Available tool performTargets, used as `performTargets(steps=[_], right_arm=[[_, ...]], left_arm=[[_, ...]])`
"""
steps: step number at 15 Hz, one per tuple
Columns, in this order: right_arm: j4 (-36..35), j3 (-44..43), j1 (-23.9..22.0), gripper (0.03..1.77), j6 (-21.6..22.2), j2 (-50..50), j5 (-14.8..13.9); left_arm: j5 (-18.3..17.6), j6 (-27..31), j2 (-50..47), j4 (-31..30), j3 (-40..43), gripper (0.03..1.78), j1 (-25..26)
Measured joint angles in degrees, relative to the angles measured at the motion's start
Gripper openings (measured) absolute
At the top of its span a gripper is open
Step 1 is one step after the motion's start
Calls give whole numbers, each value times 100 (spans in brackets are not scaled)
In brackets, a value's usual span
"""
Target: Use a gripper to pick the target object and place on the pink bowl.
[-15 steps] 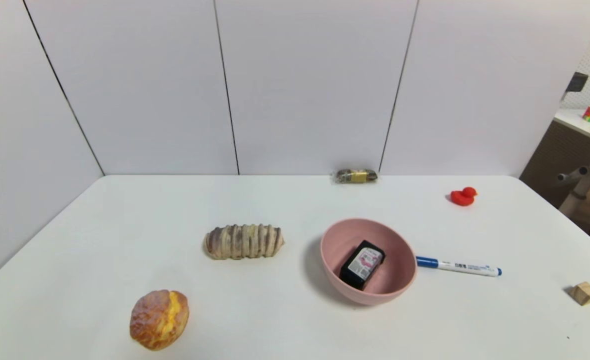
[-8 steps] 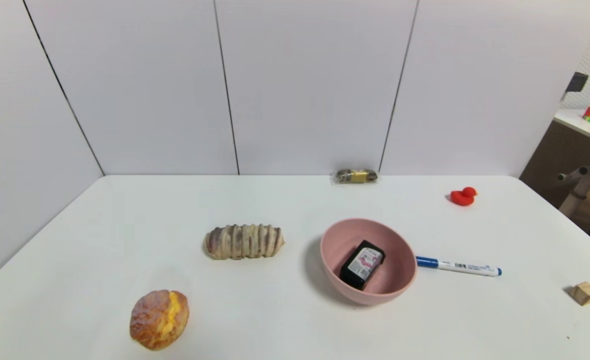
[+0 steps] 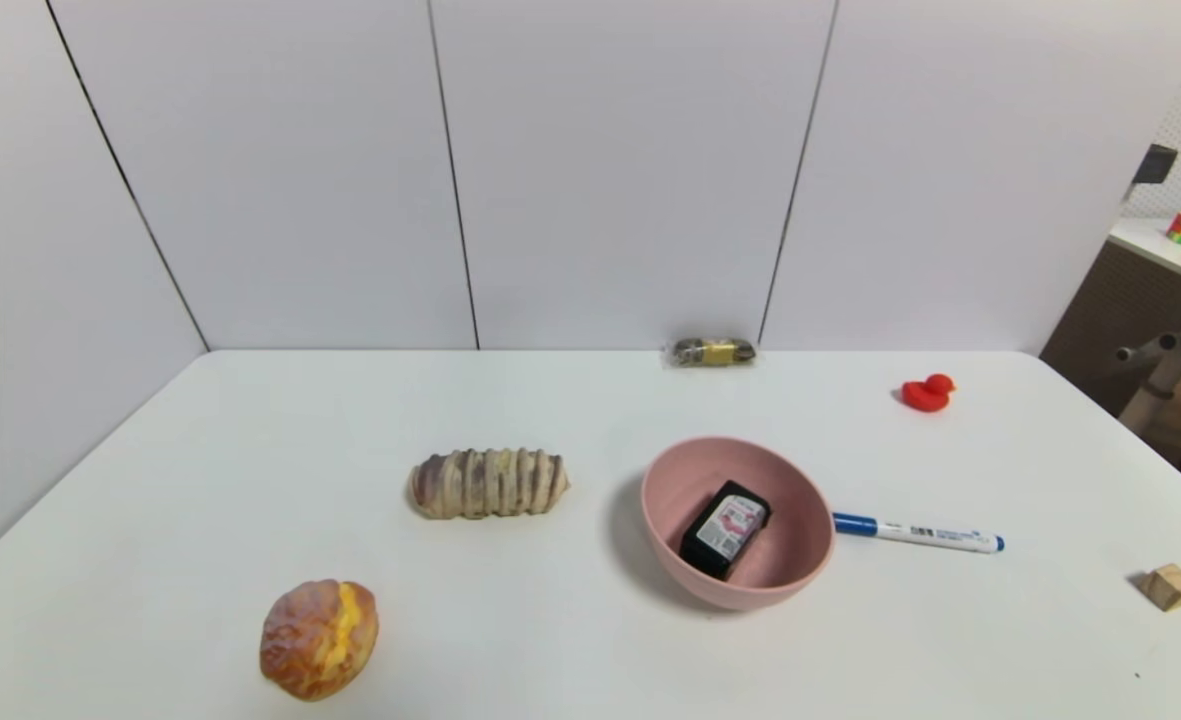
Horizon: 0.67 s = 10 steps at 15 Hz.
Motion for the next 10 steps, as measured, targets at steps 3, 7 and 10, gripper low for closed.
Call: performTargets(steps=[3, 7, 10], right_arm=[[20, 0, 2, 171, -61, 0, 20], [12, 0, 2, 171, -134, 0, 20], [22, 0, 2, 171, -115, 0, 22]], left_arm=[[0, -2, 0, -2, 0, 169, 0], [5, 0, 0, 0, 0, 169, 0], [2, 0, 0, 0, 0, 169, 0]])
